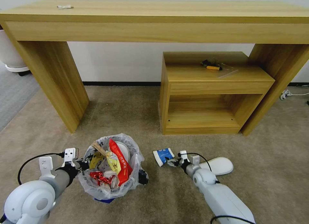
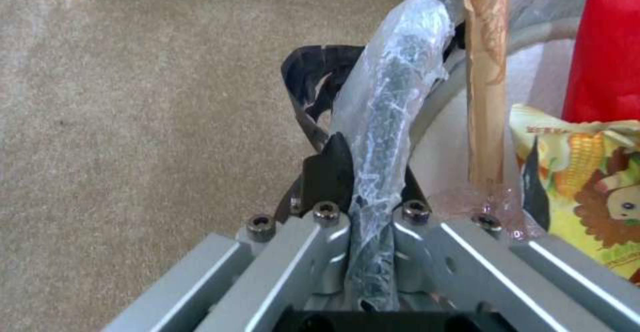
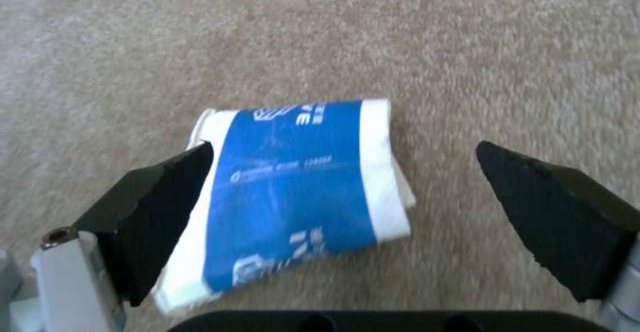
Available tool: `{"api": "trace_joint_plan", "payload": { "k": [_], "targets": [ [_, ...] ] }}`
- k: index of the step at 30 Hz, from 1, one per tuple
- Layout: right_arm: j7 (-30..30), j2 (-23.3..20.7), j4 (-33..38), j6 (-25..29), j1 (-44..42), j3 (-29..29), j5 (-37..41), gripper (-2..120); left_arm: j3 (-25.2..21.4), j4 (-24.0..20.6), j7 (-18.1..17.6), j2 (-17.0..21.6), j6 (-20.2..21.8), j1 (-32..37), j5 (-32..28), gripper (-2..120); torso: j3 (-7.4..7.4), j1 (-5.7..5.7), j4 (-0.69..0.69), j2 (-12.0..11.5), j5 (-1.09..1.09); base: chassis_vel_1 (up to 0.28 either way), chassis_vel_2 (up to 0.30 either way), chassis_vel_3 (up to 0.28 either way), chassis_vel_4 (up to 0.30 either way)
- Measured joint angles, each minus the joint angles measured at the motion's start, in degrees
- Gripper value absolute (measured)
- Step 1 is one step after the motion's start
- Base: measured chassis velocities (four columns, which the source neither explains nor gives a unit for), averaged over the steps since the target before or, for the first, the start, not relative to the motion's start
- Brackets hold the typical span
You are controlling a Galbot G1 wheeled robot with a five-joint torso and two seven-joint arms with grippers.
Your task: Pick up the trash bin and place the garbage on the floor into it.
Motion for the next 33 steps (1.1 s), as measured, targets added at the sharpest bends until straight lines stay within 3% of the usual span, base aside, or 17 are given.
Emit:
{"api": "trace_joint_plan", "payload": {
  "k": [6, 17, 20, 25, 33],
  "targets": [
    [-0.66, 1.71, -4.77, -0.98, 3.91, -1.77, -0.21, 100, -0.20, 0.10, 0.45, -0.12, 0.00, 0.12, 0.18, 1, 0.00, 0.00, 0.00, 0.00, 0.01, 0.000, 0.000, 0.000, 0.000],
    [0.41, 2.87, -6.10, -5.03, 4.26, -2.29, 0.01, 92, -0.37, 0.53, 0.86, -0.07, 0.00, -0.39, 0.11, 1, 0.00, 0.00, -0.01, 0.00, 0.01, 0.000, 0.000, 0.000, 0.000],
    [0.56, 3.56, -7.58, -4.68, 4.66, -2.32, -0.27, 76, -0.35, 0.70, 0.94, -0.13, 0.00, -0.53, 0.17, 1, -0.01, 0.00, -0.01, 0.00, 0.01, 0.000, 0.000, 0.000, 0.000],
    [0.63, 4.17, -9.21, -3.81, 5.19, -2.30, -0.80, 63, -0.52, 0.71, 1.07, 0.08, 0.00, -0.58, 0.15, 1, -0.01, 0.00, 0.00, 0.00, 0.00, 0.000, 0.000, 0.000, 0.000],
    [0.74, 4.58, -10.07, -1.38, 4.99, -2.01, -2.03, 31, -0.48, 0.84, 1.72, 0.18, 0.00, -0.67, 0.43, 1, -0.01, 0.00, -0.01, 0.00, 0.00, 0.000, 0.000, 0.000, 0.000]
  ]
}}
